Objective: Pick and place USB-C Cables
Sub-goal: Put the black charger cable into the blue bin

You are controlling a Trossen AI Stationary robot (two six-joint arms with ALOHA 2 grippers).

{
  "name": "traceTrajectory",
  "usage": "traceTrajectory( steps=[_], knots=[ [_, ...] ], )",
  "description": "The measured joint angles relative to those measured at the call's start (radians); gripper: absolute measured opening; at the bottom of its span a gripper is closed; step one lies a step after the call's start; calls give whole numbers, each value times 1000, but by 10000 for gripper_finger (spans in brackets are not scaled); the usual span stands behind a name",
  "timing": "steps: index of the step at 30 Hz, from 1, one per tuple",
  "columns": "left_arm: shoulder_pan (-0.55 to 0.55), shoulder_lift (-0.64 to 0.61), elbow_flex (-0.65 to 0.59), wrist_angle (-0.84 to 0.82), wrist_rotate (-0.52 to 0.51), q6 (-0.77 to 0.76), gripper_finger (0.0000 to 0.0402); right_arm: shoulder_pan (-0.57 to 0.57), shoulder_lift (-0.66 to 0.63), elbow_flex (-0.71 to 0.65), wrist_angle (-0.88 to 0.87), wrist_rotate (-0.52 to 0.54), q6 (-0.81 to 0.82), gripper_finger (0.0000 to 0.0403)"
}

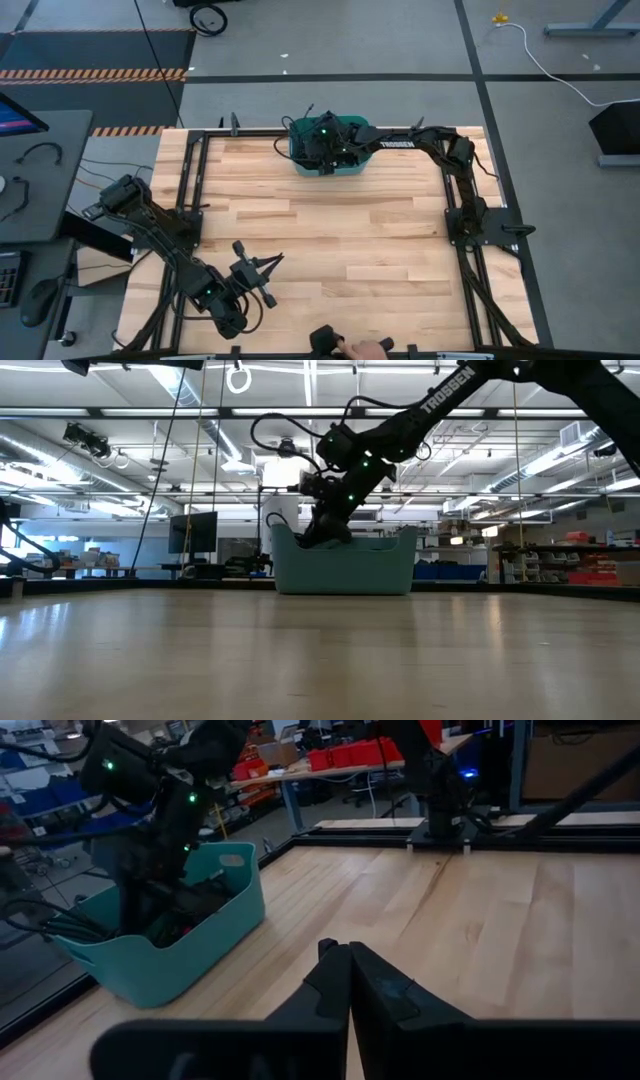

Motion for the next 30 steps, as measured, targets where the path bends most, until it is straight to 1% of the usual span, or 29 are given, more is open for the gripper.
traceTrajectory(
  steps=[2, 3, 8, 12, 15, 18, 22, 24, 25, 30],
  knots=[
    [1, 0, 0, 0, 0, 0, 14, 0, -1, 1, 7, -2, 3, 31],
    [1, 0, 0, 1, 0, 0, 17, 1, -2, 1, 7, 0, 8, 19],
    [1, 0, 0, 4, 1, 0, 23, 35, -31, 1, -27, 59, 16, 14],
    [-1, 0, 0, 4, 7, 0, 16, 57, -112, 1, -56, 58, 34, 11],
    [-1, 0, 0, 5, 8, 0, 10, 60, -164, 1, -100, 15, 55, 11],
    [-1, 0, 0, 7, 8, 0, 9, 57, -186, 1, -158, -26, 93, 11],
    [-1, 0, 0, 6, 8, -5, 17, 45, -177, -2, -228, -171, 117, 11],
    [-1, 0, 0, 6, 8, -6, 20, 40, -162, -15, -222, -199, 118, 11],
    [-1, 0, 0, 6, 8, -6, 21, 37, -148, -19, -227, -191, 118, 11],
    [-4, 0, 0, 5, 9, -5, 16, 0, -98, -22, -129, -65, 150, 11]
  ],
)
